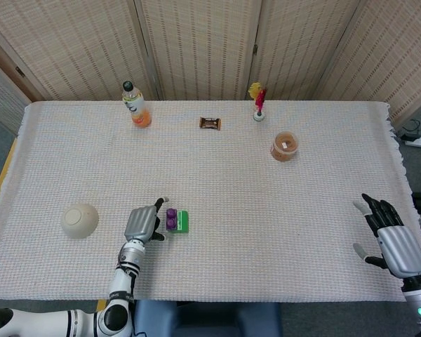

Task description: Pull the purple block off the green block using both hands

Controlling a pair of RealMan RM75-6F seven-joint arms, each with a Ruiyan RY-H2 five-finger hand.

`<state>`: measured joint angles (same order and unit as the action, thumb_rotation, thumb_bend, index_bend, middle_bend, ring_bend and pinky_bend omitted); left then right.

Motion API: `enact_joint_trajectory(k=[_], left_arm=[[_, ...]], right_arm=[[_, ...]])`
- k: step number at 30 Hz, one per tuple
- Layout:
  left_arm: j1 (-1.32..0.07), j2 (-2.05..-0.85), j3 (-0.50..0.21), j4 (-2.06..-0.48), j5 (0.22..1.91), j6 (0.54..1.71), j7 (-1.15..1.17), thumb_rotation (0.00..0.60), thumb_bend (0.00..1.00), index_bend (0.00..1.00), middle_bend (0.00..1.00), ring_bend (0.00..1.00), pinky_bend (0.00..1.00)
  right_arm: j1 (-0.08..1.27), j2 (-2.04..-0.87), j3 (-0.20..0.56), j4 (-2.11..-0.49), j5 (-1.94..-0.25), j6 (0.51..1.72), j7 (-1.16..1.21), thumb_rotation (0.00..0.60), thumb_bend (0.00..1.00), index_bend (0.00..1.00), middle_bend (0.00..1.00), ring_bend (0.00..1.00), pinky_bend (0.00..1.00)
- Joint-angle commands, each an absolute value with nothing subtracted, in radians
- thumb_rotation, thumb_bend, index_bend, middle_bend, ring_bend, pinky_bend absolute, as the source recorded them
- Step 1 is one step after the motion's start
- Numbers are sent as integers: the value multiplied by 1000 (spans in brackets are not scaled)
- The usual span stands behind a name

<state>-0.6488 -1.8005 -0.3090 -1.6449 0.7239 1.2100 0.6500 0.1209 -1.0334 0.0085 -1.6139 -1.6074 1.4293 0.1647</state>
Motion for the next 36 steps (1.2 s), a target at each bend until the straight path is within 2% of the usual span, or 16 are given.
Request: enact_joint_trajectory(k=[1,20,36], left_arm=[[-654,-1804,-300,-1644,743,1218,646,600,242,260,1000,1000,1000],[-709,-1810,-304,-1632,655,1185,659,600,243,283,1000,1000,1000],[-731,-1799,-289,-1619,660,1169,628,600,247,427,1000,1000,1000]], right_arm=[[121,-1033,7,-1614,-1609,1431,166,600,363,0,0,0,0],[128,-1036,9,-1614,-1591,1416,153,600,363,0,0,0,0],[134,-1042,13,-1612,-1574,1403,134,600,363,0,0,0,0]])
